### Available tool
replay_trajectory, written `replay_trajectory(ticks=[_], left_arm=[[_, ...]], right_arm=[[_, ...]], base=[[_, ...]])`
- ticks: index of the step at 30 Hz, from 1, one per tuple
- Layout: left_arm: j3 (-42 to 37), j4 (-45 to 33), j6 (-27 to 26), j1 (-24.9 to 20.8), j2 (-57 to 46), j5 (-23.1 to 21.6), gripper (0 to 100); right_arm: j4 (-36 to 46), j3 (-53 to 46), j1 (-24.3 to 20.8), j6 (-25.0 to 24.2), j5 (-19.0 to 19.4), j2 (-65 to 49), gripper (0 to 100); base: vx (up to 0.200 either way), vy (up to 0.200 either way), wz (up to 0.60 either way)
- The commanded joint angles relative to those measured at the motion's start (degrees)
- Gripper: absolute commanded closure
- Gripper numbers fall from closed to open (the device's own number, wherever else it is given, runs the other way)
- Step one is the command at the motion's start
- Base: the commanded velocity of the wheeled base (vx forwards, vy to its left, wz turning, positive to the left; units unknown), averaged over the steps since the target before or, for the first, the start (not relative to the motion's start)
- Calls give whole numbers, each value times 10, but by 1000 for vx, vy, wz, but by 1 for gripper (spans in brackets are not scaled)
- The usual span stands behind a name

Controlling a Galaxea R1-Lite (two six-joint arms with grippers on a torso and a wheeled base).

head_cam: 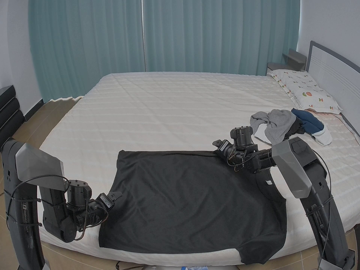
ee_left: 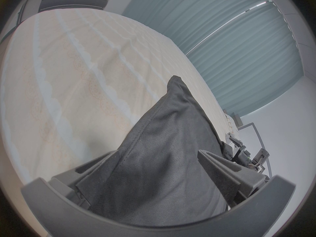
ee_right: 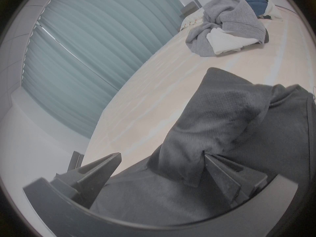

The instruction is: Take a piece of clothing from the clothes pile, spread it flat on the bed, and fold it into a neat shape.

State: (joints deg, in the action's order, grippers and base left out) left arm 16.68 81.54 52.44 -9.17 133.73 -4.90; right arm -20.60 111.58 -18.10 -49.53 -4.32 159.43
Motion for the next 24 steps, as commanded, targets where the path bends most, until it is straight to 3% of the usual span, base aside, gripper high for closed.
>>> replay_trajectory(ticks=[1, 4, 11, 15, 24], left_arm=[[1, 0, 0, 0, 0, 0, 0], [1, 0, -1, -1, 1, 0, 0], [1, 0, -1, -1, 1, 0, 0], [1, 0, -1, -1, 1, 1, 0], [2, 0, -1, -1, 1, 1, 0]], right_arm=[[-60, 30, 17, 9, -11, 37, 0], [-162, 30, 25, 22, -1, 36, 0], [-268, 30, 41, 94, 25, 15, 0], [-236, 30, 44, 119, 48, 14, 0], [-214, 30, 54, 140, 36, 41, 0]], base=[[0, 0, 0], [0, 0, 0], [0, 0, 0], [0, 0, 0], [0, 0, 0]])
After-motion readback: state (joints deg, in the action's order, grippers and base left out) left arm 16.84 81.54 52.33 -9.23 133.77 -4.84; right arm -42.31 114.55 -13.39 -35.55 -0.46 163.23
